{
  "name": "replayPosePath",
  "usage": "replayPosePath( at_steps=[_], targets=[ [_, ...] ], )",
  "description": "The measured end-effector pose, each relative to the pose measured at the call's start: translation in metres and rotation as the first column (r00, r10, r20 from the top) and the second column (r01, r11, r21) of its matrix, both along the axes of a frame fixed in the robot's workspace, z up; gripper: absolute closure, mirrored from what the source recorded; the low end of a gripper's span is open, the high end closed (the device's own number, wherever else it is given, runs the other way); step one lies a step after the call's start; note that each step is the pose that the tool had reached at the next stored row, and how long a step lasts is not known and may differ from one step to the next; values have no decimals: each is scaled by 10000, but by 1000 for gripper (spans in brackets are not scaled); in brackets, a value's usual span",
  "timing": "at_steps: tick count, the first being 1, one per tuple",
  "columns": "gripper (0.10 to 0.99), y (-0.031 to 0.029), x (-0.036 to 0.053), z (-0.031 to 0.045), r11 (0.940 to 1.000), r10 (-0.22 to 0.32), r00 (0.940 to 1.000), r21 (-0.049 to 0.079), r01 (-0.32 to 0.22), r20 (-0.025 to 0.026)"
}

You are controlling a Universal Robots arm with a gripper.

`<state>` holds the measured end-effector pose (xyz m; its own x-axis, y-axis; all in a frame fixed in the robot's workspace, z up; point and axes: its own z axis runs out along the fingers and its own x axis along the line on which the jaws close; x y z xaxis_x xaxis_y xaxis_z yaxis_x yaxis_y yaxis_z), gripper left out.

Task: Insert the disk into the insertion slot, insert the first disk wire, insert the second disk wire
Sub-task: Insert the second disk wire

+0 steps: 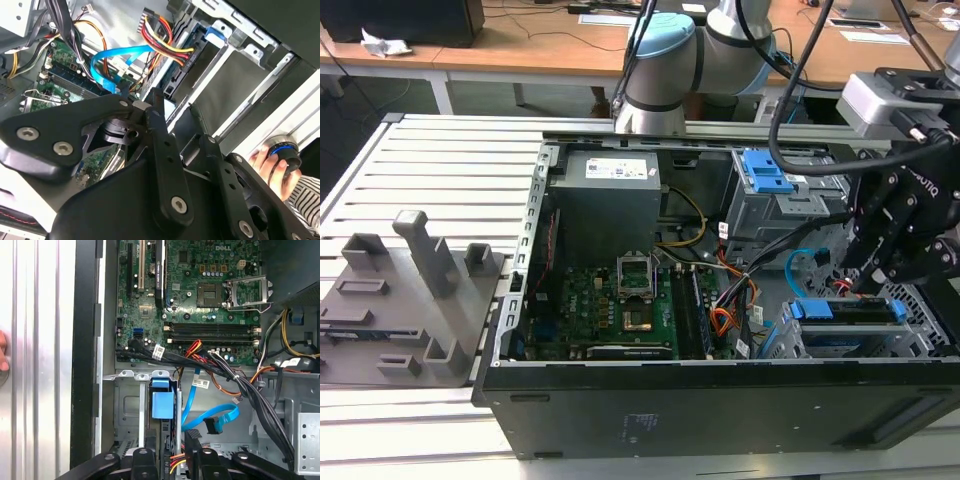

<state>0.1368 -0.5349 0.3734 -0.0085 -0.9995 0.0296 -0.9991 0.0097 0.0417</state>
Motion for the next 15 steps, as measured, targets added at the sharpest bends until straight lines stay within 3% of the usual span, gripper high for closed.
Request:
replayPosePath(
  at_steps=[3,13,15],
  targets=[
    [725,35,56,0,10000,0,10000,2,0,0],
    [725,326,79,0,10000,1,10000,1,-1,0],
    [725,328,79,0,10000,1,10000,1,-1,0]
  ],
)
